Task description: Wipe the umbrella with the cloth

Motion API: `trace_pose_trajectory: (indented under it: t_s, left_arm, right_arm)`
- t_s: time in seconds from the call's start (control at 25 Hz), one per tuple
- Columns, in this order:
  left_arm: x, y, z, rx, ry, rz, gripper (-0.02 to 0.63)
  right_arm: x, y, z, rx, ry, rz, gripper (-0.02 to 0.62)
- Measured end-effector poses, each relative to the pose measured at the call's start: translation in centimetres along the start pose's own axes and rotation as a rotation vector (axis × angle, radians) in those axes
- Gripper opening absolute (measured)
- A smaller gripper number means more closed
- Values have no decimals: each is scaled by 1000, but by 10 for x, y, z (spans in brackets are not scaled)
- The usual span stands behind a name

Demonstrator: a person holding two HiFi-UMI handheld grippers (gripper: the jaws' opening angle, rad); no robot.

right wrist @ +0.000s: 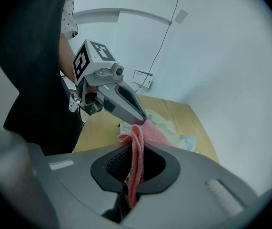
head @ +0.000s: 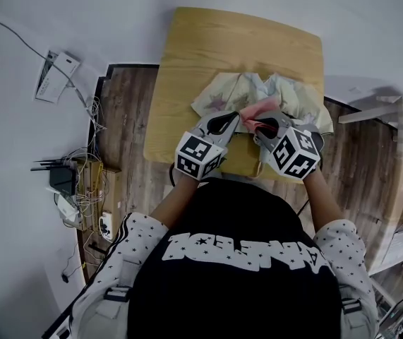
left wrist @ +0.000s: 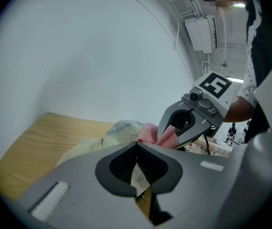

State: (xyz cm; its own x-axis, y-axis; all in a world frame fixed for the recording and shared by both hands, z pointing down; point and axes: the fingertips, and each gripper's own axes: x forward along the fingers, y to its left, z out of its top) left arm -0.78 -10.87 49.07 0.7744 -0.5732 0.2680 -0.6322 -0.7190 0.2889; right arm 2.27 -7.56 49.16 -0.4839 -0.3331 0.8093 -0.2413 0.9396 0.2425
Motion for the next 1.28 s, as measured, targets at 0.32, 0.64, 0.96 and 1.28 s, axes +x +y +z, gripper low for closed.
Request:
trace_pose_trajectory:
  t_s: [0.32,0.64,0.96,1.28]
  left_arm:
    - [0,3,0,2,3,9,2]
    - [-5,9,-1,0,2,23,2]
    - [-13,19,-1,-10,-5,49,2]
    - [-29,36,3,-20,-22,98,2]
  right_arm:
    - [-9,16,-2,18,-10,28,26]
    - [-29,2,10,59,-99,-71,26]
    - [-53,-54,45,123,-229,-251,26]
    - [-53,-93,94,71,-307,-342,26]
